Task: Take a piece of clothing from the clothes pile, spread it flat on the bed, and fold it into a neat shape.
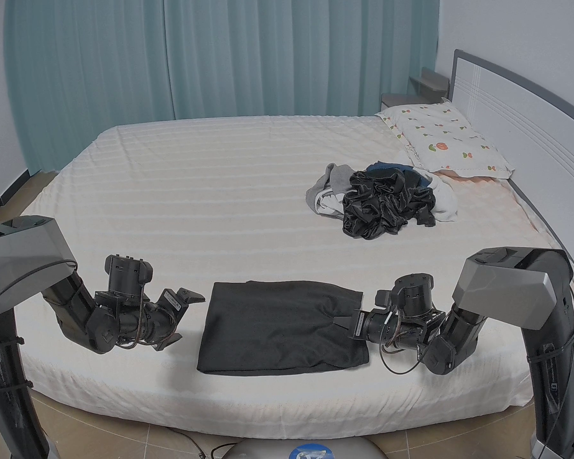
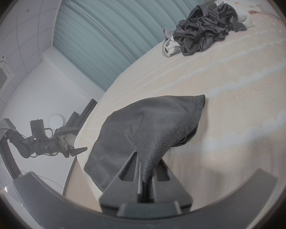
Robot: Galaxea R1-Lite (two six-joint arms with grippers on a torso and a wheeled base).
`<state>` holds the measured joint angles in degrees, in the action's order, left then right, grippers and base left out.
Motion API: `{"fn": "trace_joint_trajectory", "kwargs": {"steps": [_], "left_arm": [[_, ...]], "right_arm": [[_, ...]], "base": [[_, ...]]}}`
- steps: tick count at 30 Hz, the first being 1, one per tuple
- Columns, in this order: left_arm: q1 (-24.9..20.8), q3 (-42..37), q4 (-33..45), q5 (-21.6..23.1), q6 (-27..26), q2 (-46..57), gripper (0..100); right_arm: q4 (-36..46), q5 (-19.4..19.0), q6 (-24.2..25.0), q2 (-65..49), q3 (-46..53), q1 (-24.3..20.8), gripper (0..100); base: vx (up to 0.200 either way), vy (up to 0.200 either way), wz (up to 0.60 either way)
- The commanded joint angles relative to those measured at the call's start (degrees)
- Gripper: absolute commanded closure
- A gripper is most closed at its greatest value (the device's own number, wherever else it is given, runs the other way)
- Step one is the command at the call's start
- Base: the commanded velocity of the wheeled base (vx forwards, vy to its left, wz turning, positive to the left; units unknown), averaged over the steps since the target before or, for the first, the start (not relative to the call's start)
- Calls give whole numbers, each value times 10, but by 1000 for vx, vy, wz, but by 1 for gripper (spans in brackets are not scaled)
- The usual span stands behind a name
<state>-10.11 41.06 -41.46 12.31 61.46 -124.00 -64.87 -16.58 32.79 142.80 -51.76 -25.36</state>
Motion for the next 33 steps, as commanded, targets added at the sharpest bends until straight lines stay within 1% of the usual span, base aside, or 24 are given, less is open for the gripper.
{"fn": "trace_joint_trajectory", "kwargs": {"steps": [1, 3, 9, 12, 14, 19, 23, 33], "left_arm": [[0, 0, 0, 0, 0, -1, 0], [0, 0, 0, -1, 0, -1, 0], [0, 1, 0, -1, 0, -1, 0], [0, 2, 1, -1, 1, 0, 0], [0, 3, 2, -1, 2, 0, 0], [0, 3, 2, -1, 2, 0, 0], [0, 3, 2, -1, 2, 0, 0], [0, 2, 1, -1, 1, 0, 0]], "right_arm": [[-1, 7, 0, 5, -14, 3, 100], [-1, 13, -2, 4, -19, 9, 100], [1, 13, -17, -13, -10, 23, 100], [4, 13, -38, -17, -3, 34, 100], [4, 12, -61, -16, 2, 42, 100], [2, 11, -63, -17, 8, 47, 100], [2, 10, -64, -20, 8, 54, 100], [1, 9, -64, -31, 18, 55, 100]], "base": [[0, 0, 0], [0, 0, 0], [0, 0, 0], [0, 0, 0], [0, 0, 0], [0, 0, 0], [0, -200, 0], [0, -200, 0]]}}
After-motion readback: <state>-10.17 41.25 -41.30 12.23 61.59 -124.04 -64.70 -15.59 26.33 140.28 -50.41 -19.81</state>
